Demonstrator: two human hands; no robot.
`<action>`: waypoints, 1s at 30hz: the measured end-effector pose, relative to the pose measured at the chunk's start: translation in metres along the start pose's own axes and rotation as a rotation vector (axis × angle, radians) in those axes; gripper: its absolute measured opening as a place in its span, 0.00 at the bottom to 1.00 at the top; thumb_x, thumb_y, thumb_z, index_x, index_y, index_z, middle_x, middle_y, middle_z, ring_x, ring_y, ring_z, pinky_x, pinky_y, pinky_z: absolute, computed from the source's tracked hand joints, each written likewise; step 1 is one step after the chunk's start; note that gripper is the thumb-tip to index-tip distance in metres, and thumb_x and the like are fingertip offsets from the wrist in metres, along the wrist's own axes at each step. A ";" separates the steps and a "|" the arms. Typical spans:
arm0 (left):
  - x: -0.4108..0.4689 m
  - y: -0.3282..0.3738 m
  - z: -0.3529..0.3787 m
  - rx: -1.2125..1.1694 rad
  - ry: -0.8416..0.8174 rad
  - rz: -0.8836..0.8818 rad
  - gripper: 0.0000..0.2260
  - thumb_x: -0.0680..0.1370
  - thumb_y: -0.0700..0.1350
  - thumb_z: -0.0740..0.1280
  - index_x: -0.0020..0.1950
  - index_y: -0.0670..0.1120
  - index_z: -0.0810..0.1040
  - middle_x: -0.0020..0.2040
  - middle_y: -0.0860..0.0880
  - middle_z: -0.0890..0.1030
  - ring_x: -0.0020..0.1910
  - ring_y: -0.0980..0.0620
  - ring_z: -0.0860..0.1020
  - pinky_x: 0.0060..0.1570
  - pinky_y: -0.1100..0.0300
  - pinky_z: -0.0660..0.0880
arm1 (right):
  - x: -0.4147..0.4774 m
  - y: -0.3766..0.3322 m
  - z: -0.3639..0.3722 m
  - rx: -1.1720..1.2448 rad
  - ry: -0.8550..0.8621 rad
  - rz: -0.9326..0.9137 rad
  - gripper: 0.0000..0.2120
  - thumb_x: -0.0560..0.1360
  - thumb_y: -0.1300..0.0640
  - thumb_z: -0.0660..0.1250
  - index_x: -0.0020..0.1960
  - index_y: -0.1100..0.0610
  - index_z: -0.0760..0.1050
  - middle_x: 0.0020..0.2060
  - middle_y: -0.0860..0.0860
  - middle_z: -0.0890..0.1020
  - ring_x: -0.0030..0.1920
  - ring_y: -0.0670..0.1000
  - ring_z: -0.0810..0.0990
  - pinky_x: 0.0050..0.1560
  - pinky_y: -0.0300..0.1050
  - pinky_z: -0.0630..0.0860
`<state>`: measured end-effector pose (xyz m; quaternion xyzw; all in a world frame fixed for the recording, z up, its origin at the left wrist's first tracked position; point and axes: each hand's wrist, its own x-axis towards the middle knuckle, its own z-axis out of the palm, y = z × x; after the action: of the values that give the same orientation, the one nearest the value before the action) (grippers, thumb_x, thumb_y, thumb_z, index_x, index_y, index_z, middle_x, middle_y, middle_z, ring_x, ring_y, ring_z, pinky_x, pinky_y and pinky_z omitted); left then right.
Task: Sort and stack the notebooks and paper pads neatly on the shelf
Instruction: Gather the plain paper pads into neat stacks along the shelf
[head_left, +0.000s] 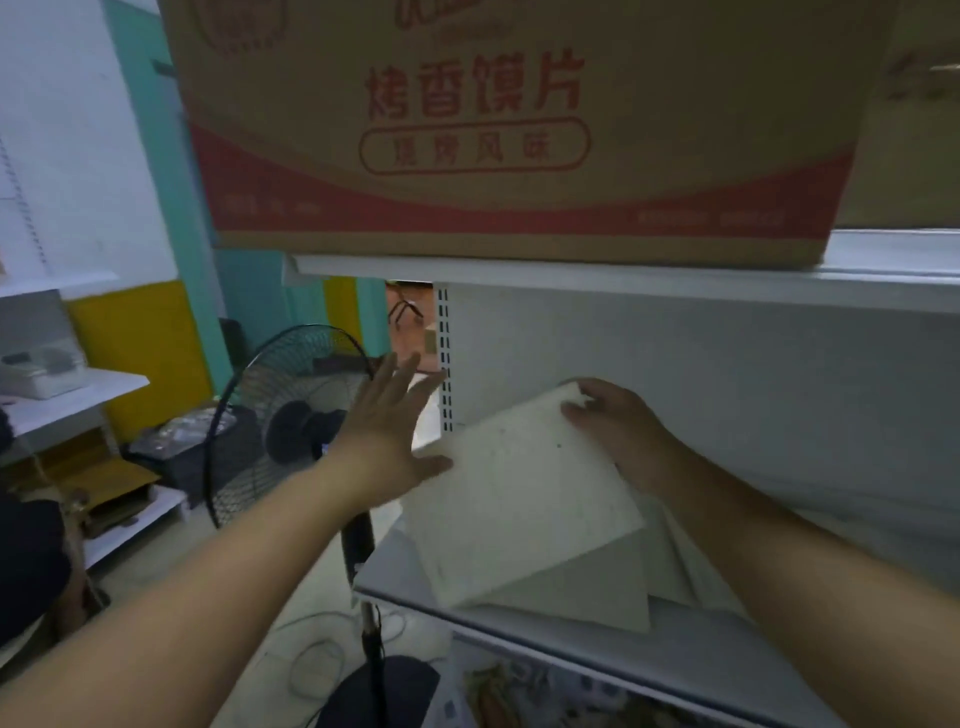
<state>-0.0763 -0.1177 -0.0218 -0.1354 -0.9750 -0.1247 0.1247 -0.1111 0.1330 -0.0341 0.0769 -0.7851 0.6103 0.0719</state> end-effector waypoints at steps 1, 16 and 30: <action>0.006 -0.003 -0.010 -0.048 -0.130 -0.009 0.37 0.72 0.55 0.71 0.76 0.57 0.54 0.77 0.54 0.56 0.75 0.51 0.56 0.73 0.54 0.57 | -0.009 -0.012 0.006 -0.038 -0.027 -0.061 0.08 0.76 0.60 0.67 0.51 0.49 0.79 0.51 0.54 0.82 0.52 0.56 0.81 0.55 0.54 0.76; 0.014 -0.049 0.071 -1.485 -0.267 -0.357 0.11 0.77 0.35 0.65 0.55 0.48 0.78 0.49 0.47 0.84 0.42 0.47 0.83 0.35 0.55 0.81 | -0.092 0.077 -0.009 -0.891 -0.023 0.653 0.35 0.70 0.33 0.64 0.64 0.59 0.68 0.60 0.54 0.75 0.56 0.53 0.77 0.44 0.41 0.71; 0.020 -0.066 0.095 -1.521 -0.128 -0.336 0.24 0.77 0.34 0.64 0.68 0.54 0.68 0.59 0.45 0.78 0.55 0.40 0.77 0.51 0.44 0.76 | -0.066 0.028 -0.072 -0.221 0.441 0.373 0.15 0.80 0.65 0.53 0.42 0.59 0.76 0.31 0.55 0.75 0.27 0.51 0.72 0.26 0.35 0.68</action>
<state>-0.1342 -0.1481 -0.1187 -0.0411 -0.6345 -0.7678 -0.0793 -0.0510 0.2116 -0.0566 -0.2114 -0.8128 0.5257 0.1353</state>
